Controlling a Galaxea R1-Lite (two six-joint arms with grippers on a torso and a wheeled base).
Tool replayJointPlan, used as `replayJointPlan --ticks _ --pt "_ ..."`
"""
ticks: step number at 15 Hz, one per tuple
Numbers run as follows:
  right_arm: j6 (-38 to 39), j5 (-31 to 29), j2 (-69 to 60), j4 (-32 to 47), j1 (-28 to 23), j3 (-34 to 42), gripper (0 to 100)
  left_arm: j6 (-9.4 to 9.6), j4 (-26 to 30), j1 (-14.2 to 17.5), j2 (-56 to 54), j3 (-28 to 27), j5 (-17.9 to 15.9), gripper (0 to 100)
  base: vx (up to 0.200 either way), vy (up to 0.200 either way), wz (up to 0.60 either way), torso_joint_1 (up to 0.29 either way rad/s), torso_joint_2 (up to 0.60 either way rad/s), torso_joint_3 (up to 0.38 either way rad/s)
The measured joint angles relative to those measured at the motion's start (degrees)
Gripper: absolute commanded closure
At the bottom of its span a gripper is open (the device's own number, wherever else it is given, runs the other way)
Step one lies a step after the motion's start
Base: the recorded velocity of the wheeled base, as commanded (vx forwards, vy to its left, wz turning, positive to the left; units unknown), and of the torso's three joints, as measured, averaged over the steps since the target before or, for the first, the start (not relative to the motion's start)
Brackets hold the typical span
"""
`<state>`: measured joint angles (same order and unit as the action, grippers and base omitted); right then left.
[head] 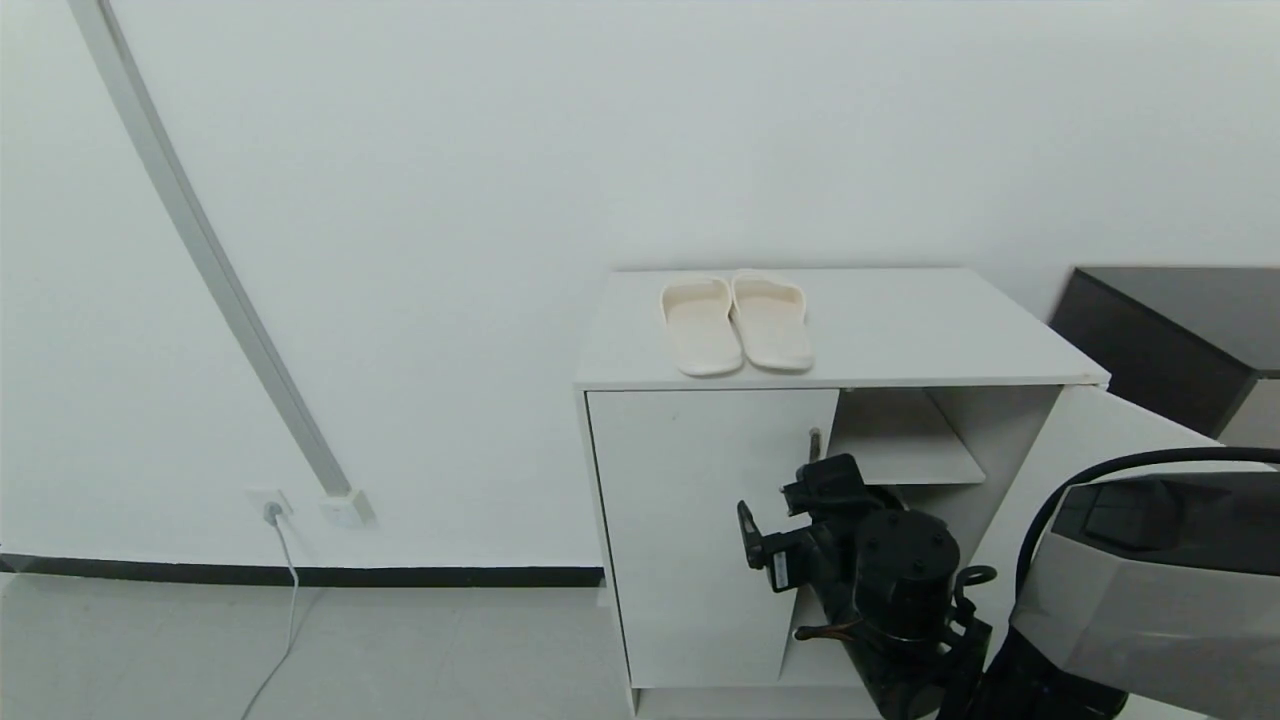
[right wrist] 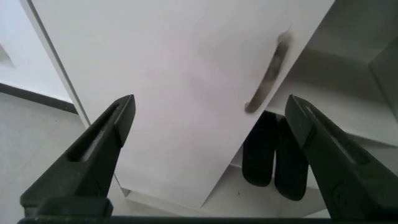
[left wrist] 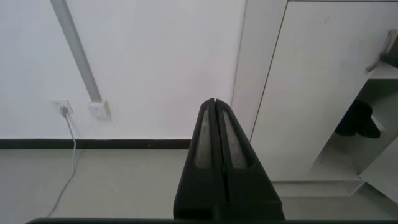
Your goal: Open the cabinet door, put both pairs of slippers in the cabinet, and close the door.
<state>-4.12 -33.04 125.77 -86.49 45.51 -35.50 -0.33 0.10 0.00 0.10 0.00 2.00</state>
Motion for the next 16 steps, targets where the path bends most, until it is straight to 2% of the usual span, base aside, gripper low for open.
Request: replayJointPlan --ticks 5,8,13,16 --pt "0.0 0.1 0.0 -0.4 -0.3 0.0 0 0.0 -0.1 0.0 0.0 0.0 0.1 100 0.0 0.0 0.0 0.231 -0.52 -0.297" --pt "-0.4 2.0 0.5 -3.3 -0.8 0.5 0 -0.07 0.0 0.0 0.0 0.0 0.1 100 0.0 0.0 0.0 0.059 -0.11 -0.063" --pt "-1.3 3.0 0.4 -3.1 -0.2 0.2 0 0.0 0.0 0.0 0.0 0.0 0.0 100 0.0 0.0 0.0 0.0 0.0 0.0" --pt "-0.5 3.1 -1.8 5.2 0.0 -3.0 0 0.15 0.0 0.0 0.0 0.0 -0.1 100 0.0 0.0 0.0 0.0 0.0 0.0"
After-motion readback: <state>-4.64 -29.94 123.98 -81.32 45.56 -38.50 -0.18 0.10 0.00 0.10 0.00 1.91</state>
